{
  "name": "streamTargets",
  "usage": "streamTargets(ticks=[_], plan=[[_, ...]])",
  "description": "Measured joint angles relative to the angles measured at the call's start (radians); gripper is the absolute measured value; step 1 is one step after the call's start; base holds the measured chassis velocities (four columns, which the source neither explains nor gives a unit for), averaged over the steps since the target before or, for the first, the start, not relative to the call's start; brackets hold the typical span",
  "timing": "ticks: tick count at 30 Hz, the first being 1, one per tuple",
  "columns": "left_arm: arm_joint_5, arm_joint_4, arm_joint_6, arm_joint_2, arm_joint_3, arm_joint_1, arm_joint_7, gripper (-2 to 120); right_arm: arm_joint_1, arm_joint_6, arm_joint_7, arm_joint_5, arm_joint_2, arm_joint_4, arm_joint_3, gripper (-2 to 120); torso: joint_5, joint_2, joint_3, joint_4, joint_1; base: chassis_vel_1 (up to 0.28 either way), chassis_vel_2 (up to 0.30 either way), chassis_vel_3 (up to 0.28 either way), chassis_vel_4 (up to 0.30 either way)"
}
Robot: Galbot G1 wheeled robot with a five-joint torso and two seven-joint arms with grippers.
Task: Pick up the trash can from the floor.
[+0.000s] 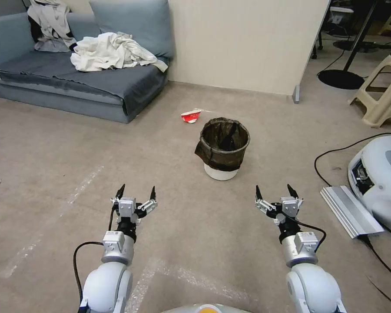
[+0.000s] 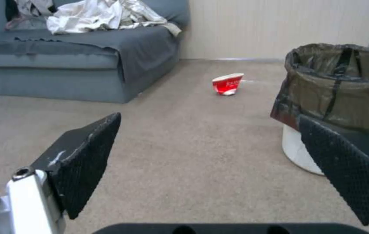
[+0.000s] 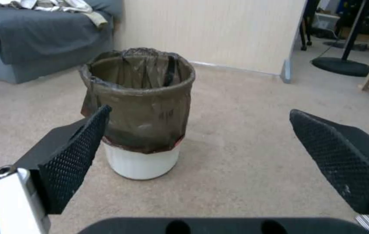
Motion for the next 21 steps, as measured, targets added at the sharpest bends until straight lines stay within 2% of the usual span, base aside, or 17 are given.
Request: streamTargets(ticks=[21], plan=[[0.0, 0.0, 0.0, 0.0, 0.0, 0.0, 0.0, 100, 0.0, 0.0, 0.0, 0.0, 0.0, 0.0, 0.0, 100, 0.0, 0.0, 0.0, 0.0, 0.0, 0.0, 0.0, 0.0, 0.0]])
